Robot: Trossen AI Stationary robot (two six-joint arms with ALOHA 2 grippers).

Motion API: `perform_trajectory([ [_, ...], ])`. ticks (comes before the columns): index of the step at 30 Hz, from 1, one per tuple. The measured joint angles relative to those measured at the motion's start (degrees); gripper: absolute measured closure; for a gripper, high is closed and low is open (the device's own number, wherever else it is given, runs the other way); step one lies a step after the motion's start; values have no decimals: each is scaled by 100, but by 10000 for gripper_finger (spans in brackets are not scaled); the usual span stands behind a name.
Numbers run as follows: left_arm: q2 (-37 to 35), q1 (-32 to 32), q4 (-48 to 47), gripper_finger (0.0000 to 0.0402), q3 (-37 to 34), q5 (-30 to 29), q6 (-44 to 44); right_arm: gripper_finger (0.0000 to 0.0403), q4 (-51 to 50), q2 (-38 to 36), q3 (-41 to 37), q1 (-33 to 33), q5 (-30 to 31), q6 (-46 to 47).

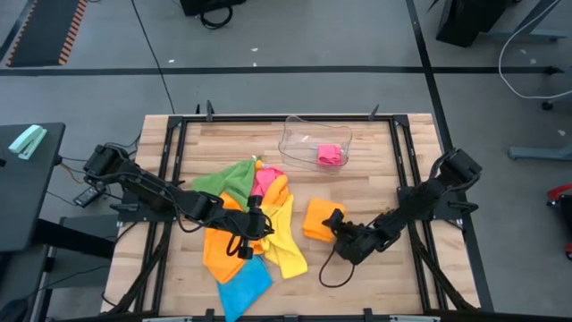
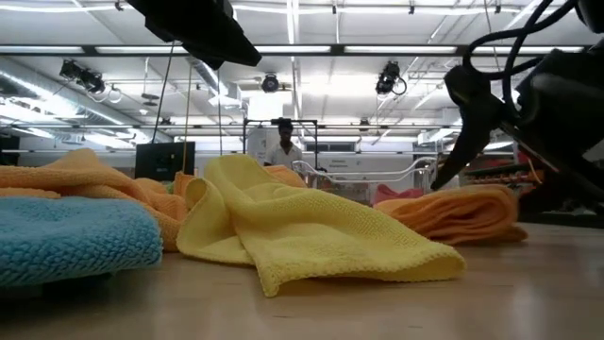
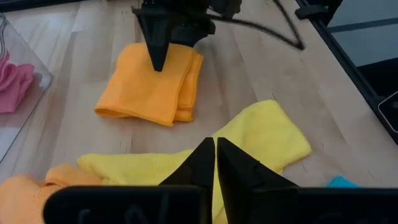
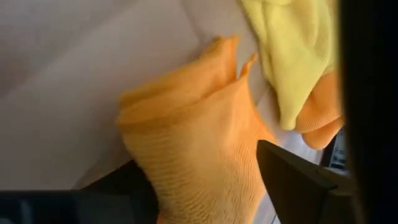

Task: Fold microfiber towels
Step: Fold the right orange microfiber cloth

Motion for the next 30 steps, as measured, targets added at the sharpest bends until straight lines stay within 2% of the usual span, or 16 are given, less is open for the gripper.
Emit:
perform_trajectory([
  [5, 0, -27, 12, 371, 0, 0, -73, 240, 315, -5, 2, -19, 16, 410],
  [11, 0, -29, 42, 380, 0, 0, -115, 349, 366, -136, 2, -76, 66, 1414],
  [14, 0, -29, 39, 379, 0, 0, -165, 385, 366, -324, 2, -51, 42, 1632],
  [25, 0, -31, 72, 369, 0, 0, -258, 391, 624, -1735, 2, 362, -223, 3227],
  [30, 0, -23, 91, 376, 0, 0, -254, 390, 936, -1891, 2, 524, -901, 3976],
])
